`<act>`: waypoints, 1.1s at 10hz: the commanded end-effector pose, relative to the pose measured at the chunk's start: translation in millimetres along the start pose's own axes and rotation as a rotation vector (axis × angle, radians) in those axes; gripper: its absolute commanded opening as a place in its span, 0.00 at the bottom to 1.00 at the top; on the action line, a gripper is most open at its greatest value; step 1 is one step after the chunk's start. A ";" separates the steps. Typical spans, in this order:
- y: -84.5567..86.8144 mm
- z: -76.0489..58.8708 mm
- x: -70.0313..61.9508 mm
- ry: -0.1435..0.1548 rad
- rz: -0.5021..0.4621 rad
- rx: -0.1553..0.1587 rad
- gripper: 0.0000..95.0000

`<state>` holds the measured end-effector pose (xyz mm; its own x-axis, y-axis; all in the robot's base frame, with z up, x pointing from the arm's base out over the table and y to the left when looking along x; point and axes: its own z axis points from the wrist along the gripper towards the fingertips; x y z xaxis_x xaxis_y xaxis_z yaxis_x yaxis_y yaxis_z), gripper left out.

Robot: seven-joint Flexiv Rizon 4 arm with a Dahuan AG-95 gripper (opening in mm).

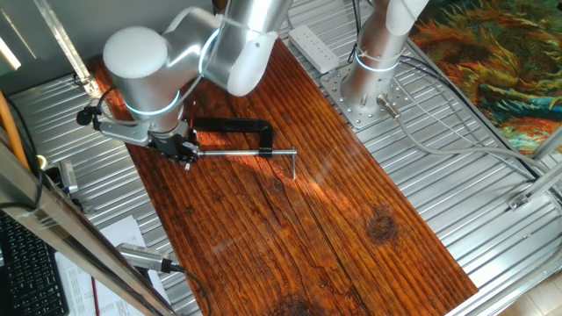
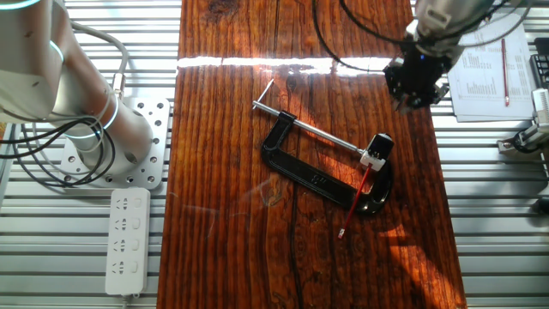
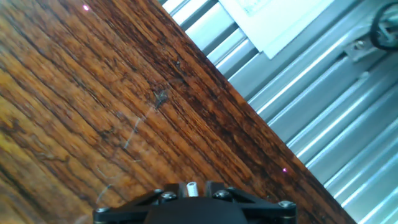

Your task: Sharpen the pencil with a pencil sharpener

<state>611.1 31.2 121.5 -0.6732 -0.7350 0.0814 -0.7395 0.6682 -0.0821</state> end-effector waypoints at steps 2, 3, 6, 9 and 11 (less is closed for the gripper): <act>0.6 -0.1 0.0 0.001 -0.012 0.002 0.00; 1.0 -0.2 -0.3 0.005 -0.001 0.006 0.00; 1.2 -0.5 -0.4 0.021 0.019 -0.011 0.00; 2.4 -3.5 -0.3 -0.011 0.147 -0.023 0.00; 1.9 -11.6 4.4 -0.034 0.370 -0.055 0.00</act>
<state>607.1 31.5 132.0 -0.7647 -0.6402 0.0736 -0.6440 0.7634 -0.0512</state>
